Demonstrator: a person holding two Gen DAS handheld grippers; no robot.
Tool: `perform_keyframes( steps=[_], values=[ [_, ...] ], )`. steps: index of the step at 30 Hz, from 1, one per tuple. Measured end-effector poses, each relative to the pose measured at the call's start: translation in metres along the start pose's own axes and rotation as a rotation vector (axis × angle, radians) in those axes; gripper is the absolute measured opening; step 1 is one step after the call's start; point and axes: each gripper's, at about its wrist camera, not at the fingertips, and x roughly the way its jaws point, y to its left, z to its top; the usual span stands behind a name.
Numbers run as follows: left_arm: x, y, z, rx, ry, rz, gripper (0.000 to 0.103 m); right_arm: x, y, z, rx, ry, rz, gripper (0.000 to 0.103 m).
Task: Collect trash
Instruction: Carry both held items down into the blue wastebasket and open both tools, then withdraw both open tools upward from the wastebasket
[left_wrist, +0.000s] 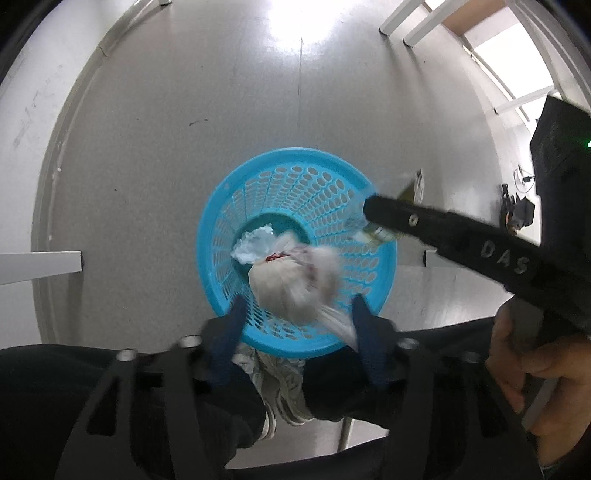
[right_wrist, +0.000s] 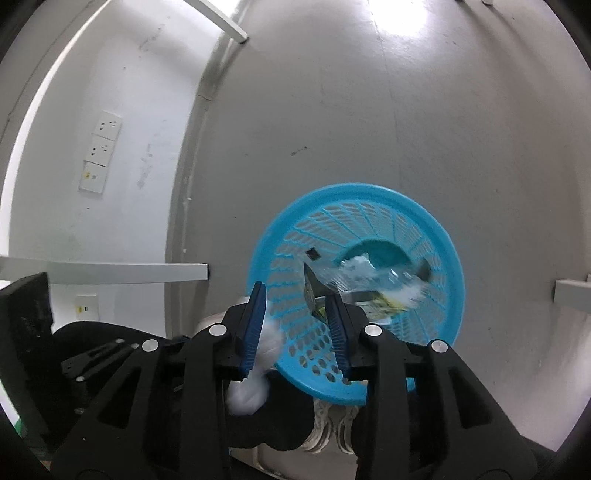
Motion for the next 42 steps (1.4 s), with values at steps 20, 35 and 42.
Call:
perform_keyframes(
  steps=[20,35,42],
  values=[
    [-0.009,0.002,-0.005,0.001,-0.038,0.034,0.063,-0.004,-0.01,-0.01,0.016,-0.005,-0.114,0.05],
    [-0.018,-0.001,-0.009,0.007,-0.082,0.066,0.063,-0.001,-0.006,-0.018,-0.072,0.013,-0.381,0.074],
    [-0.019,-0.001,-0.009,0.013,-0.087,0.072,0.063,0.0,-0.004,-0.021,-0.099,0.013,-0.4,0.079]
  ],
)
